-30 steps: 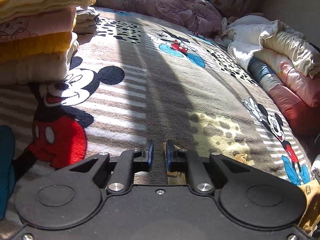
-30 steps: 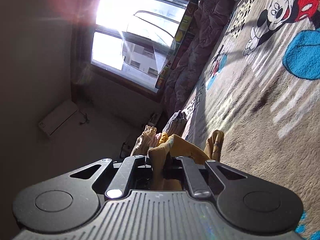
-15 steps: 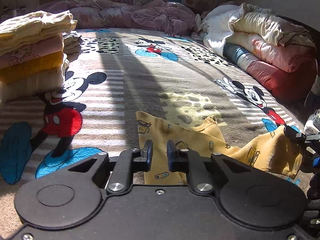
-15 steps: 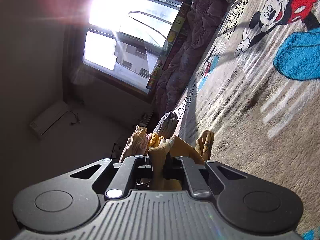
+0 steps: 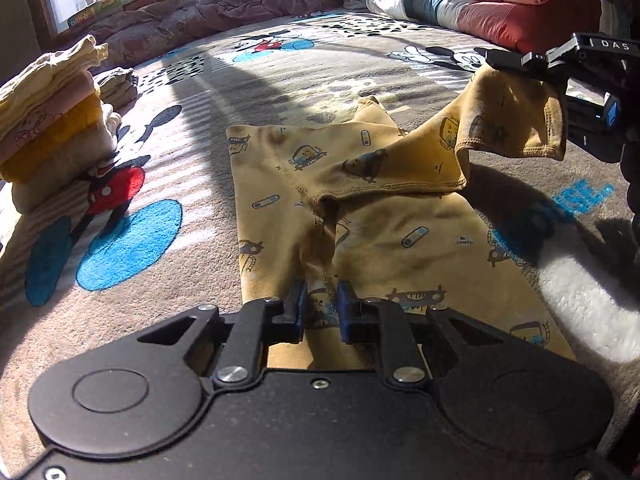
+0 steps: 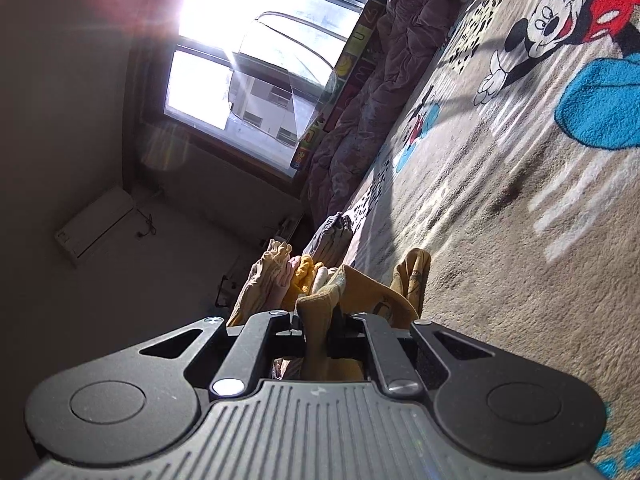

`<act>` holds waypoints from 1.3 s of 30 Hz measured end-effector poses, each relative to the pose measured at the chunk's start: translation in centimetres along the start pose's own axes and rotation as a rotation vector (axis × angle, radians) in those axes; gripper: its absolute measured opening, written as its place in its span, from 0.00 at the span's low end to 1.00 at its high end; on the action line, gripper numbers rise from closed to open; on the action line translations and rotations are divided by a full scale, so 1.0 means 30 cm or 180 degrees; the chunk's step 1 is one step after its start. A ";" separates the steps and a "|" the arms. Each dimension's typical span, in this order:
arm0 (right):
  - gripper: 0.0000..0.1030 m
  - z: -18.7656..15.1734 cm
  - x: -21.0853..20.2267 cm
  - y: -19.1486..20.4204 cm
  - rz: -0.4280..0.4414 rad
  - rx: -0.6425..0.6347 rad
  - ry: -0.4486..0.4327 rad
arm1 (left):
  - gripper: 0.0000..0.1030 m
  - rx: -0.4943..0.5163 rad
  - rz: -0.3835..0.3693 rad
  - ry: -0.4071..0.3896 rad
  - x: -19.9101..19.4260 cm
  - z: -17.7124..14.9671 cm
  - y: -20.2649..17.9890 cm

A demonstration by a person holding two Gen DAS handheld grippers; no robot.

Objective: Fold clothes
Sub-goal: 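Lay the sleeve across the shirt body with the right gripper while the left gripper holds the side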

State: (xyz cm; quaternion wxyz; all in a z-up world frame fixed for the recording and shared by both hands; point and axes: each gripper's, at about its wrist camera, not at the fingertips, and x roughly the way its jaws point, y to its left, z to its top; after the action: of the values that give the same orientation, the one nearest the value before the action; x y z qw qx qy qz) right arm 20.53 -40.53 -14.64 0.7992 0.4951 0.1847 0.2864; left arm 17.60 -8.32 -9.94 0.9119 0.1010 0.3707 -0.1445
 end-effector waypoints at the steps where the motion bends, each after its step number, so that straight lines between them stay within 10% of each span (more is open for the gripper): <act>1: 0.10 0.000 0.002 -0.001 -0.0001 0.0010 -0.0003 | 0.01 -0.0173 -0.0120 -0.0065 -0.018 0.000 0.020; 7: 0.10 0.005 -0.004 0.001 0.0058 0.0023 -0.0091 | 0.07 -0.0737 -0.0611 0.0072 -0.009 -0.006 0.081; 10: 0.10 0.012 -0.013 0.000 0.0110 0.0050 -0.0151 | 0.30 -0.0744 -0.0575 -0.0067 -0.048 0.000 0.069; 16: 0.10 0.017 -0.013 0.004 0.0163 0.0035 -0.0152 | 0.28 -0.0990 -0.0289 -0.0286 -0.098 0.014 0.106; 20: 0.10 0.010 -0.008 0.011 0.0186 -0.0009 -0.0130 | 0.14 -0.0736 0.0017 0.0065 0.027 0.031 0.079; 24: 0.10 0.009 -0.021 0.033 0.0229 -0.0115 -0.0159 | 0.14 -0.0635 -0.0017 -0.0278 -0.013 0.080 0.052; 27: 0.10 0.010 -0.022 0.026 0.0161 -0.0118 -0.0124 | 0.14 -0.0611 -0.0071 -0.0001 0.081 0.083 0.049; 34: 0.10 0.018 -0.031 0.011 0.0035 -0.0116 -0.0145 | 0.14 -0.1505 -0.0188 -0.0591 -0.145 0.070 0.235; 39: 0.10 0.011 -0.029 0.005 -0.0065 -0.0164 -0.0116 | 0.14 -0.1578 -0.0439 -0.0475 -0.218 0.015 0.263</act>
State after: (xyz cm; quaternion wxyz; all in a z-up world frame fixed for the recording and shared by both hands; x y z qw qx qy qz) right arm 20.02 -41.26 -14.34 0.8178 0.4776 0.1678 0.2738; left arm 16.08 0.19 -4.41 0.9216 -0.1618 0.3325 -0.1181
